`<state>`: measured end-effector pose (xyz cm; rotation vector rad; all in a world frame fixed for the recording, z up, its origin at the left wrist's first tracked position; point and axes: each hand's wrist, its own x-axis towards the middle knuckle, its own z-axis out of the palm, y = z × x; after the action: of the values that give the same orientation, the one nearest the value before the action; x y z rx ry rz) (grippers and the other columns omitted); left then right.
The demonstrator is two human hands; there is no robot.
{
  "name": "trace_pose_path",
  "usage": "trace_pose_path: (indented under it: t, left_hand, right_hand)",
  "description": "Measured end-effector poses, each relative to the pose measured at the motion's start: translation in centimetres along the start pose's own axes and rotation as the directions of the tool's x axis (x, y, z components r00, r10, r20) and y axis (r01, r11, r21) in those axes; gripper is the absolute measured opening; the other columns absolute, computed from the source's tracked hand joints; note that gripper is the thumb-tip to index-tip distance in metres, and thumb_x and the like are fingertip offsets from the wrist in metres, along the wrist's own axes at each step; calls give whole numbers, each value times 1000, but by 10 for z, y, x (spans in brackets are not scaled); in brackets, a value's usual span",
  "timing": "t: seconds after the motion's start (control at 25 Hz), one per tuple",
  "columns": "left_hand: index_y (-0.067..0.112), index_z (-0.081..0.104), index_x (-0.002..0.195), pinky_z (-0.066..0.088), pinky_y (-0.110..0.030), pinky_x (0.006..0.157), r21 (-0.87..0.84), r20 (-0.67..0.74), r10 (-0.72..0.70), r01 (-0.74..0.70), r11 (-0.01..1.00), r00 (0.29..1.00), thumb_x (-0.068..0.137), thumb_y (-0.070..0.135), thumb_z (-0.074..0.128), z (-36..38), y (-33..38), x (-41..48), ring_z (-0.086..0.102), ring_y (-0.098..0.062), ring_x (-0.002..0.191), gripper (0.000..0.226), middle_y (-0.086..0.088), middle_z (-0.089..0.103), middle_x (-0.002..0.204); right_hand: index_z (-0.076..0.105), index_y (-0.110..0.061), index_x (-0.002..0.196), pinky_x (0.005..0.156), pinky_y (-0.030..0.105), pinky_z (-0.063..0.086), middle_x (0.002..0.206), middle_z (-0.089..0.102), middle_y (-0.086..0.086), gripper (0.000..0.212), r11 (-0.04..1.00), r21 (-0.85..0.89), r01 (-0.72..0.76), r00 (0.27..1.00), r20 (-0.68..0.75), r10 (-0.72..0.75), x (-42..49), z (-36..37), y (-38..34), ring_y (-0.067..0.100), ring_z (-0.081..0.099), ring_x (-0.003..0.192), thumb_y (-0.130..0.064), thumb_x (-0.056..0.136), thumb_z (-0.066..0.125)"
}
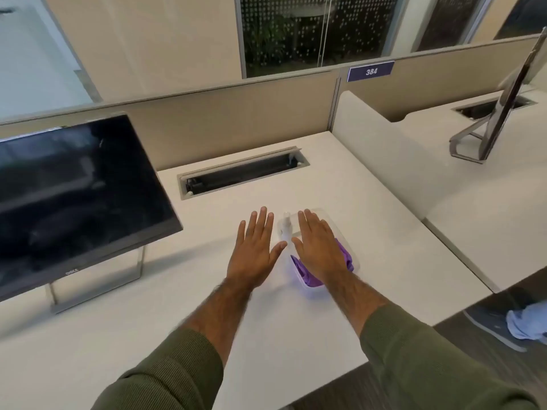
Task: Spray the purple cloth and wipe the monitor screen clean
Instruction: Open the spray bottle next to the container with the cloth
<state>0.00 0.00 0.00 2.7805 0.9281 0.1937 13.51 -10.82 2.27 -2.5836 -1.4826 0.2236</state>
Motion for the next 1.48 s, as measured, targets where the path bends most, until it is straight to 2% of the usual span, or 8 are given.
trace_pose_path:
  t: [0.08,0.2,0.4,0.52,0.84,1.0,1.16,1.48]
  left_hand:
    - [29,-12,161,-13,-43,126,3,17,-2,2,1000,1000,95,72,0,1,1,13,-23,-19,154,80,6,-27,167]
    - [29,1,163,-7,-41,128,-48,98,-27,32,998,995,96,65,7,-5,2,29,-10,-17,158,76,6,-11,170]
    - [33,41,153,29,-39,122,-314,87,-143,163,935,986,103,53,39,-9,3,44,39,-19,148,54,7,41,160]
    - [32,56,142,36,-35,115,-416,67,-163,176,892,984,103,49,46,-10,4,51,52,-17,136,44,8,57,148]
    - [29,70,124,37,-22,101,-517,21,-132,124,847,991,99,44,59,-13,9,56,61,-13,122,31,9,69,131]
    - [31,66,131,40,-33,111,-521,21,-129,121,845,991,99,49,56,-16,10,54,57,-13,130,38,11,62,141]
    - [35,62,136,39,-39,116,-560,-72,-107,48,827,992,99,46,57,-36,13,45,53,-14,135,39,11,57,147]
    - [35,65,132,44,-42,114,-613,-230,-152,-21,790,961,97,40,63,-81,-16,4,55,-10,132,35,13,60,143]
  right_hand:
    - [22,-19,159,126,38,15,167,25,5,72,996,78,-43,999,25,41,12,0,6,25,26,153,-58,98,21]
    - [44,-20,149,119,36,31,154,49,3,55,970,218,-109,993,66,97,29,7,12,22,47,139,-48,102,48]
    - [53,-21,142,107,31,42,147,56,0,53,889,417,-190,980,127,150,47,13,5,20,57,127,-42,95,66]
    - [58,-19,136,99,27,44,139,63,1,49,859,474,-195,980,119,157,53,16,3,20,61,121,-37,92,71]
    - [58,-16,134,96,26,46,134,66,2,47,846,501,-183,983,99,154,51,14,4,23,65,117,-34,93,71]
    - [57,-17,135,100,29,49,134,66,2,47,862,485,-146,989,59,135,45,7,2,24,66,117,-36,94,70]
    - [56,-19,135,101,32,50,133,67,2,46,905,422,-58,997,-27,77,38,-11,-8,23,67,115,-40,96,66]
    - [52,-19,139,106,36,47,140,62,2,49,923,374,91,994,-86,-63,19,-42,-60,24,63,122,-42,98,62]
